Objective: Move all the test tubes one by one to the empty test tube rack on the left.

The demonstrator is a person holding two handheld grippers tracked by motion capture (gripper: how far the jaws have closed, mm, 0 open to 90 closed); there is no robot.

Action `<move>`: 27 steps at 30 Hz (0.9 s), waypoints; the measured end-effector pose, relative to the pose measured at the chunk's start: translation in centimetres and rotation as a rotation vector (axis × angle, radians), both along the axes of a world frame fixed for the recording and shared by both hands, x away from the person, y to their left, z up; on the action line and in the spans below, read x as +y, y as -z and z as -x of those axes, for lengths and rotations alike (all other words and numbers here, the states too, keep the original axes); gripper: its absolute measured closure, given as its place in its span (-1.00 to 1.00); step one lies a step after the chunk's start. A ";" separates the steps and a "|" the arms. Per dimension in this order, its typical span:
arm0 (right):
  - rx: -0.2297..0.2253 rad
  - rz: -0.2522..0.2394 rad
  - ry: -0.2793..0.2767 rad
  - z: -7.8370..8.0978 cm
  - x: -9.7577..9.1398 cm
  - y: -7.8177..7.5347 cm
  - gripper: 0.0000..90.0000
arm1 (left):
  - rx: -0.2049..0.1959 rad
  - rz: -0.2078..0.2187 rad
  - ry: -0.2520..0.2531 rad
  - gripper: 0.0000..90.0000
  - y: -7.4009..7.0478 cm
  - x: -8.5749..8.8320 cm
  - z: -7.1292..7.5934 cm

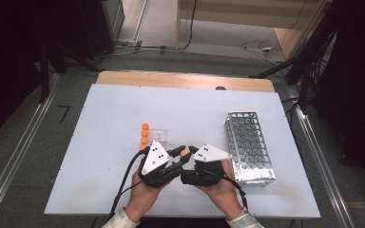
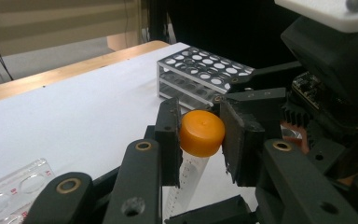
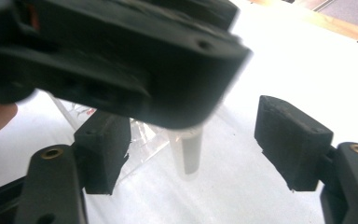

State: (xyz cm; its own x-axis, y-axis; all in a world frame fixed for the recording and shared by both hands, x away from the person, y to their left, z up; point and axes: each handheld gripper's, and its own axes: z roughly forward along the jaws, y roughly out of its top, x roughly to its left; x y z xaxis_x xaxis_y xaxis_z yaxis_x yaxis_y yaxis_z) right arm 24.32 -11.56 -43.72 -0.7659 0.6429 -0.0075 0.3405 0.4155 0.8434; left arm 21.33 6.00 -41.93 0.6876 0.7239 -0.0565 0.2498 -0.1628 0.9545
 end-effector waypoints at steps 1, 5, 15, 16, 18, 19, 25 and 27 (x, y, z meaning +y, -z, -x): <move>-0.003 -0.002 0.002 0.0 -0.1 0.0 -0.46 | -0.002 0.003 -0.003 0.55 -0.1 0.1 0.0; -0.005 -0.007 0.010 0.0 -0.2 -0.1 -0.49 | -0.006 0.008 -0.013 0.55 -0.3 0.5 0.1; -0.003 -0.014 0.028 0.0 -1.3 0.0 -0.51 | -0.018 0.030 -0.041 0.55 -1.0 1.4 0.2; -0.002 -0.014 0.031 0.1 -1.4 0.0 -0.51 | -0.018 0.032 -0.042 0.55 -1.1 1.5 0.2; -0.003 -0.016 0.033 0.1 -1.8 0.0 -0.51 | -0.019 0.035 -0.047 0.55 -1.2 1.7 0.2; 0.001 -0.018 0.038 0.1 -1.9 -0.1 -0.51 | -0.018 0.035 -0.050 0.55 -1.3 1.8 0.3; -0.011 -0.025 0.050 0.3 -3.0 -0.4 -0.51 | -0.018 0.041 -0.063 0.55 -1.6 2.5 0.4; -0.017 -0.029 0.056 0.4 -3.5 -0.5 -0.51 | -0.018 0.045 -0.070 0.55 -1.8 2.8 0.5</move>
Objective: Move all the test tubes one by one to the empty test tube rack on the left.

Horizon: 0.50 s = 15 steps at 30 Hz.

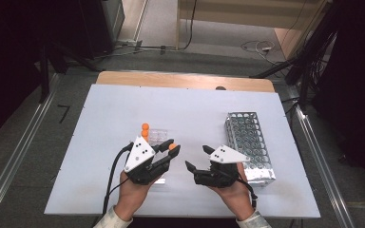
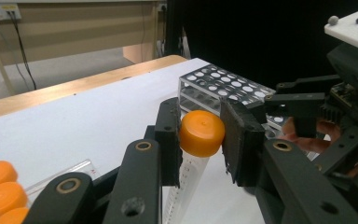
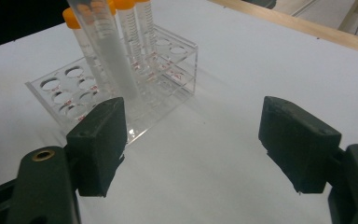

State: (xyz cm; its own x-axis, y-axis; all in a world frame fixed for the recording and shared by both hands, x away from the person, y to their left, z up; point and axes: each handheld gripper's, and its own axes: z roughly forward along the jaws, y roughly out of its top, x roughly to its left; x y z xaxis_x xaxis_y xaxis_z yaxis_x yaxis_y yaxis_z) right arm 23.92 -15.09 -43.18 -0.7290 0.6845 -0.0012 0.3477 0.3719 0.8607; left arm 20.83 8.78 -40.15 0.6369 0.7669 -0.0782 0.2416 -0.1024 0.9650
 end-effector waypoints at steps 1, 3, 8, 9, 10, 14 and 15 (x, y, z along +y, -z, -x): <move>-0.001 -0.001 0.006 0.0 -0.3 -0.1 -0.51 | 0.000 0.000 0.001 0.55 -0.1 0.2 0.0; -0.002 -0.006 0.017 0.1 -0.8 -0.2 -0.51 | -0.002 0.005 -0.008 0.55 -0.3 0.6 0.1; -0.008 -0.021 0.050 0.0 -2.1 -0.4 -0.51 | 0.002 0.015 -0.025 0.55 -0.6 1.5 0.3; -0.010 -0.023 0.057 -0.1 -2.3 -0.5 -0.51 | 0.002 0.013 -0.027 0.55 -0.7 1.6 0.3; -0.010 -0.026 0.062 -0.1 -2.6 -0.5 -0.51 | 0.002 0.015 -0.031 0.55 -0.7 1.8 0.3; -0.011 -0.033 0.078 -0.3 -3.1 -0.6 -0.51 | 0.001 0.017 -0.043 0.55 -1.0 2.5 0.4; -0.011 -0.033 0.081 -0.3 -3.2 -0.6 -0.51 | 0.000 0.019 -0.050 0.55 -1.0 2.6 0.4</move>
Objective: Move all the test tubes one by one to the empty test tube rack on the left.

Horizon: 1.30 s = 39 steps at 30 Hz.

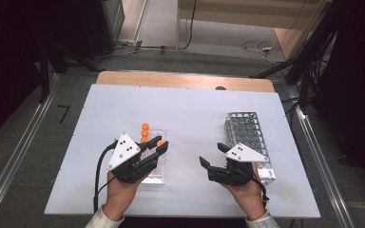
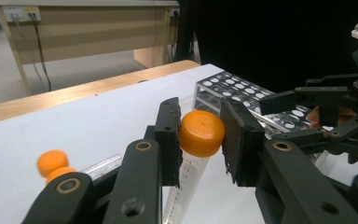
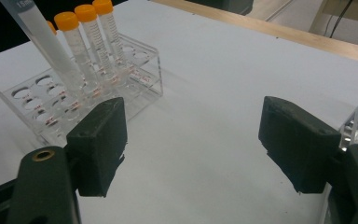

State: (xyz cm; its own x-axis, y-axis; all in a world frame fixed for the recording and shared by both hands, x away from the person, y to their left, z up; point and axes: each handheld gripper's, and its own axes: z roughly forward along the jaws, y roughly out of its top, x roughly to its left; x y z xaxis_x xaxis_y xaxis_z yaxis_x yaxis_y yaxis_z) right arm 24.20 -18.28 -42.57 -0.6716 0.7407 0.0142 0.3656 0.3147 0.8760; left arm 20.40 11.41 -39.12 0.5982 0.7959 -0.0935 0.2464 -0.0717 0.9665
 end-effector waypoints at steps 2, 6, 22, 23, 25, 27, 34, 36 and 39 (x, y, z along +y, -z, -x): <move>0.002 -0.002 0.005 0.0 -0.1 0.0 -0.51 | 0.000 0.004 -0.009 0.55 -0.1 0.4 0.0; 0.001 -0.002 0.010 0.0 -0.4 0.0 -0.51 | 0.003 0.001 -0.029 0.55 -0.3 1.4 0.2; 0.004 -0.006 0.030 0.0 -1.2 0.0 -0.51 | 0.023 -0.025 -0.064 0.55 0.5 3.7 1.4; 0.003 -0.006 0.031 0.0 -1.2 0.0 -0.51 | 0.024 -0.027 -0.064 0.55 0.5 3.7 1.5; 0.001 -0.007 0.032 0.0 -1.3 0.0 -0.51 | 0.025 -0.027 -0.067 0.55 0.6 3.8 1.6; 0.001 -0.006 0.035 0.1 -1.4 0.0 -0.51 | 0.031 -0.030 -0.070 0.55 0.8 4.0 1.6; 0.003 -0.004 0.034 0.1 -1.4 0.0 -0.51 | 0.072 -0.013 -0.072 0.55 2.0 4.4 1.2; 0.004 -0.004 0.036 0.1 -1.4 0.0 -0.51 | 0.078 -0.017 -0.073 0.55 2.4 4.3 1.2; 0.005 -0.003 0.036 0.1 -1.4 0.0 -0.51 | 0.083 -0.027 -0.074 0.55 2.9 4.1 1.2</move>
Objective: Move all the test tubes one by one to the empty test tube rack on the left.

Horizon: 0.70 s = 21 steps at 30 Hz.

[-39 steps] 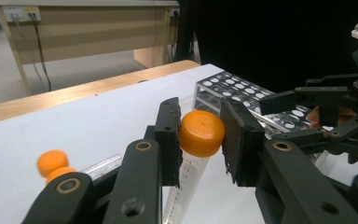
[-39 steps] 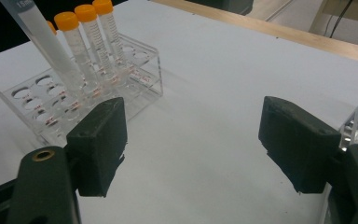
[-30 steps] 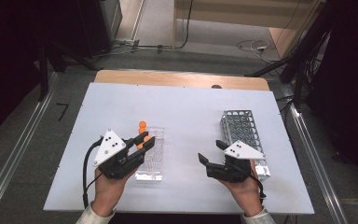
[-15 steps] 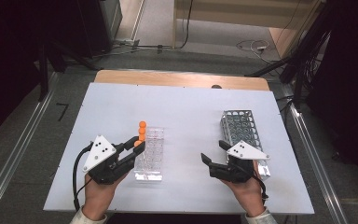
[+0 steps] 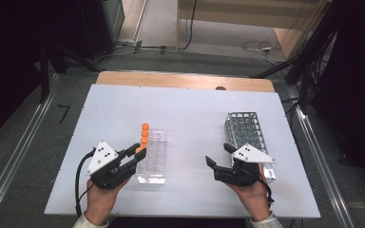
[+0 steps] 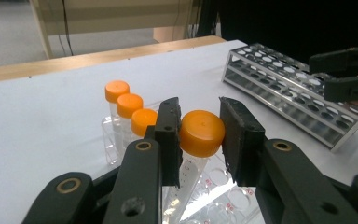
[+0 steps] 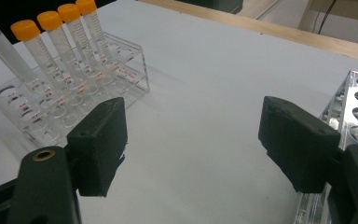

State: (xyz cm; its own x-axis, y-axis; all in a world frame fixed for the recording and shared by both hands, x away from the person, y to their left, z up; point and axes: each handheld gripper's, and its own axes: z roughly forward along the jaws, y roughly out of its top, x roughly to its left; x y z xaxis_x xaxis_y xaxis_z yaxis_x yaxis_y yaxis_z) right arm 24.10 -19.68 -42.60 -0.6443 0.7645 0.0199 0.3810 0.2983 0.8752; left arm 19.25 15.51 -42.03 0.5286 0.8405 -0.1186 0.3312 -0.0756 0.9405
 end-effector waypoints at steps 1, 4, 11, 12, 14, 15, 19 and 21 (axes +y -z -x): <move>-0.001 0.000 -0.001 0.0 0.0 0.0 -0.51 | 0.000 -0.009 -0.001 0.55 0.2 -0.1 0.0; -0.001 -0.001 -0.003 0.0 0.0 0.0 -0.51 | 0.009 -0.021 -0.007 0.55 0.8 -0.3 -0.1; 0.000 0.001 -0.003 0.0 0.1 0.0 -0.51 | 0.008 -0.022 -0.020 0.54 1.2 -0.2 0.0; 0.000 0.001 -0.003 0.0 0.1 0.0 -0.51 | 0.007 -0.024 -0.022 0.54 1.2 -0.2 0.0; 0.000 0.001 -0.002 0.0 0.1 0.1 -0.50 | 0.003 -0.024 -0.026 0.54 1.3 -0.3 0.0; 0.002 0.002 -0.001 0.1 0.1 0.0 -0.51 | 0.001 -0.024 -0.026 0.54 1.3 -0.3 0.0; 0.002 0.001 0.000 0.0 0.1 0.1 -0.51 | -0.002 -0.025 -0.031 0.54 1.3 -0.4 0.0; 0.001 0.000 -0.001 0.0 0.1 0.1 -0.51 | 0.001 -0.024 -0.031 0.53 1.4 -0.4 0.0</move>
